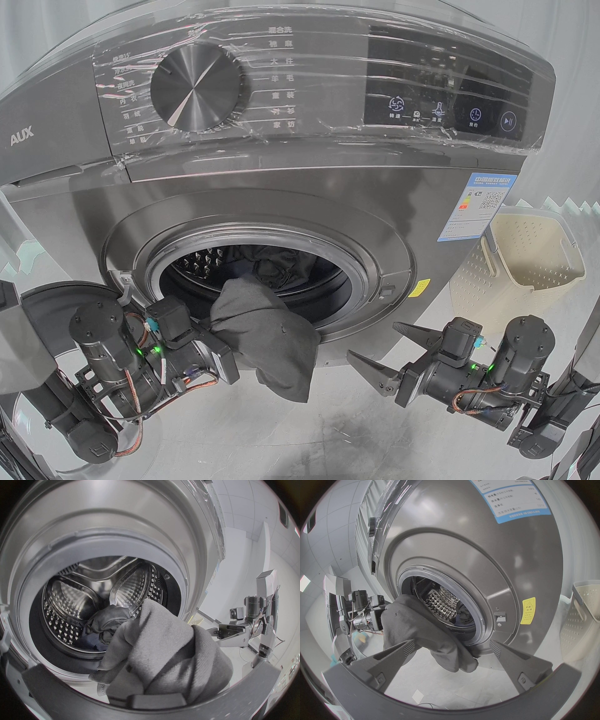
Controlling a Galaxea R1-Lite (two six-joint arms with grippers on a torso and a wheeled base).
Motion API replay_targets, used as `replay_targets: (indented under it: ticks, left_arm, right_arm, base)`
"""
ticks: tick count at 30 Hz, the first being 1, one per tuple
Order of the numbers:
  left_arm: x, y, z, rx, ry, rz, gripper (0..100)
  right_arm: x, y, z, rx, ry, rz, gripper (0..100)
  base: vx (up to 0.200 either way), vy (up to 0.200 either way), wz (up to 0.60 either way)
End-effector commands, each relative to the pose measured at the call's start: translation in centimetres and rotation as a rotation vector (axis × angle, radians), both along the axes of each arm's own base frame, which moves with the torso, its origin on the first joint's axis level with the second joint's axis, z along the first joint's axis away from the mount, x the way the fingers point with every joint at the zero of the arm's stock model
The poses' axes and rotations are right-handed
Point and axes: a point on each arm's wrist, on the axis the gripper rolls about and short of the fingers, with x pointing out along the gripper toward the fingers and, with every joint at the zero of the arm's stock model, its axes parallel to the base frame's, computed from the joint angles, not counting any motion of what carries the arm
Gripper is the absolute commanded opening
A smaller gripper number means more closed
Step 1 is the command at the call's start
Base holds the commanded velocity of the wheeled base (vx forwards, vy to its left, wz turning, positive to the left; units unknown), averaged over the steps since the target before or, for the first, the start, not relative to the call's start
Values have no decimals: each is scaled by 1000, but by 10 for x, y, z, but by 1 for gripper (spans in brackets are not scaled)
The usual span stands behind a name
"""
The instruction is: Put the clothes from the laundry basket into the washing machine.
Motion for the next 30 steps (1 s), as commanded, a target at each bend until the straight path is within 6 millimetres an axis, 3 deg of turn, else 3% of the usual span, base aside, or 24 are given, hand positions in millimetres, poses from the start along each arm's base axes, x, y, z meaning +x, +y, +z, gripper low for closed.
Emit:
replay_targets:
  ticks: [1, 5, 8, 16, 20, 23, 30]
  left_arm:
    - [9, -20, -13, -20, 54, -21, 0]
    - [21, -30, -19, -46, 75, -22, 0]
    - [48, -43, -17, -88, 34, -10, 0]
    - [82, -50, -29, -122, 32, 27, 0]
    - [107, -50, -37, -132, 4, 62, 0]
    - [137, -48, -42, -156, -42, 118, 0]
    - [172, -59, -33, -240, -144, 264, 0]
  right_arm:
    - [-6, 3, 5, 13, -15, 25, 100]
    - [-6, 4, 6, 14, -18, 26, 100]
    - [-8, 5, 9, 24, -28, 36, 100]
    - [-8, 6, 14, 39, -47, 39, 100]
    - [-8, 6, 16, 42, -53, 41, 100]
    - [-9, 6, 14, 38, -48, 43, 100]
    - [-8, 6, 13, 37, -45, 44, 100]
  base:
    - [0, 0, 0]
    - [0, 0, 0]
    - [0, 0, 0]
    - [0, 0, 0]
    - [0, 0, 0]
    - [0, 0, 0]
    - [0, 0, 0]
